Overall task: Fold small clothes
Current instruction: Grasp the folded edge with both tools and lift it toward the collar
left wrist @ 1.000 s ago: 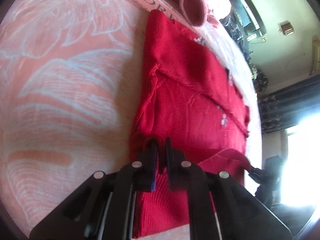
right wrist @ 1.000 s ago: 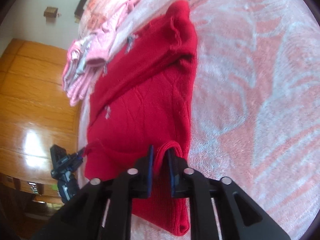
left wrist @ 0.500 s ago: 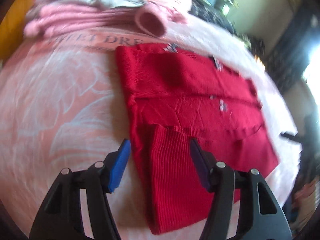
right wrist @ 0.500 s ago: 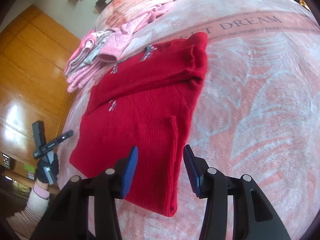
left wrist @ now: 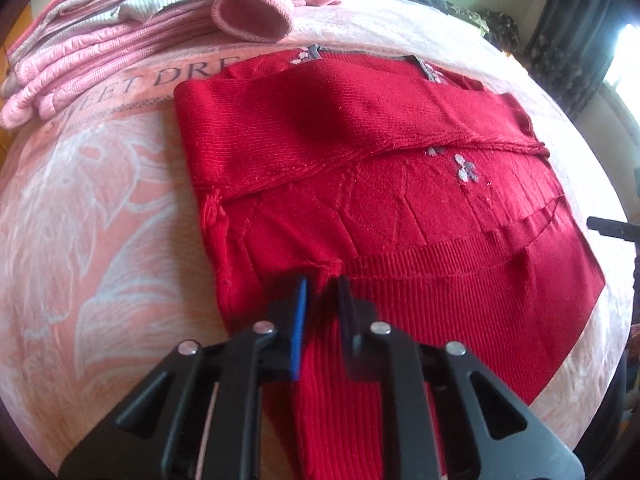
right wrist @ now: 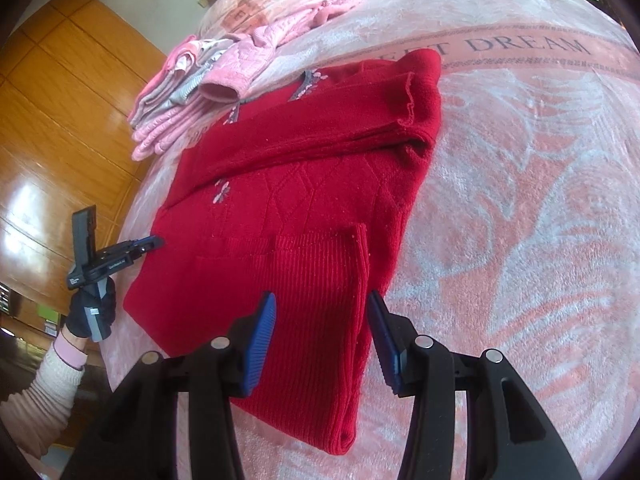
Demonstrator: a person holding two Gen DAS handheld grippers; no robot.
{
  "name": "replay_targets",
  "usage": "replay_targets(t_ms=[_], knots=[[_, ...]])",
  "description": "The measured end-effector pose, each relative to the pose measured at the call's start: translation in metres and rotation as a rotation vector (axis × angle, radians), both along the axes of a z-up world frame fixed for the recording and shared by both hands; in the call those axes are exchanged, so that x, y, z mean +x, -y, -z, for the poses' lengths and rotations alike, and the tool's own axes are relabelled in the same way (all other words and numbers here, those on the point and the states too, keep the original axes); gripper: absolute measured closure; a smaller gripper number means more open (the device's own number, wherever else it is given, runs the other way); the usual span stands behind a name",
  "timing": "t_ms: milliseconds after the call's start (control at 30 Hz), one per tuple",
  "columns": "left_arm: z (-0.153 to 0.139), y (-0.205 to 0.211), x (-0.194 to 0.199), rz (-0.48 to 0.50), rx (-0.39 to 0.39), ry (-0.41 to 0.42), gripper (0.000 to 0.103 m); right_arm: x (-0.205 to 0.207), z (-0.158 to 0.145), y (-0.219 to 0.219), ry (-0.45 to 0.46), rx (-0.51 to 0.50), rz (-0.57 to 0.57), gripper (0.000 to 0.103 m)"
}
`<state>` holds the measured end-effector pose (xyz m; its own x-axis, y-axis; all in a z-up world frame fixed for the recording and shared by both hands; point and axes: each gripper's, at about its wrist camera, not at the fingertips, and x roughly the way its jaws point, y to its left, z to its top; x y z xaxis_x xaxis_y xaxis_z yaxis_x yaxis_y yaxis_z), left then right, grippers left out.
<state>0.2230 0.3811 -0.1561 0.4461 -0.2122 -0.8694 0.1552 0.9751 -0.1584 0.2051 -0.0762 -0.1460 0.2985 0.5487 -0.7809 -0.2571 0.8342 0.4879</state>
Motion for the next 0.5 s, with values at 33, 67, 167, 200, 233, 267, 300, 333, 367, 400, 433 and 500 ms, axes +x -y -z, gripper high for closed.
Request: replay_targets(t_ms=[33,67,167,200,233,267,300,333,367,400,433,500], knots=[[-0.001,0.000,-0.001,-0.002,-0.003,0.004,0.094,0.001,-0.001,-0.003,0.010,-0.007,-0.007,0.055],[-0.002,-0.002,-0.004,-0.005,-0.010,0.010,0.095,0.002,-0.003,-0.006,0.021,-0.012,-0.017,0.055],[-0.006,-0.001,-0.010,-0.019,-0.045,0.029,0.095,0.006,-0.007,-0.014,0.052,-0.034,-0.055,0.055],[-0.009,-0.001,-0.013,-0.022,-0.061,0.037,0.095,0.008,-0.008,-0.016,0.064,-0.050,-0.066,0.055],[-0.011,-0.001,-0.016,-0.023,-0.072,0.046,0.095,0.011,-0.009,-0.020,0.078,-0.074,-0.082,0.054],[-0.012,0.000,-0.018,-0.023,-0.077,0.050,0.096,0.014,-0.009,-0.023,0.091,-0.094,-0.098,0.054],[-0.013,0.001,-0.020,-0.023,-0.080,0.053,0.096,0.017,-0.009,-0.026,0.100,-0.112,-0.112,0.052],[-0.014,0.003,-0.021,-0.023,-0.076,0.057,0.096,0.022,-0.008,-0.030,0.105,-0.137,-0.127,0.049],[-0.014,0.004,-0.022,-0.023,-0.073,0.060,0.096,0.026,-0.006,-0.033,0.107,-0.159,-0.139,0.048],[-0.014,0.004,-0.023,-0.023,-0.073,0.062,0.096,0.030,-0.002,-0.036,0.105,-0.188,-0.150,0.046],[-0.014,0.005,-0.023,-0.026,-0.073,0.062,0.096,0.035,0.003,-0.039,0.098,-0.223,-0.159,0.046],[-0.013,0.004,-0.023,-0.033,-0.076,0.062,0.096,0.043,0.014,-0.044,0.073,-0.268,-0.176,0.046]])
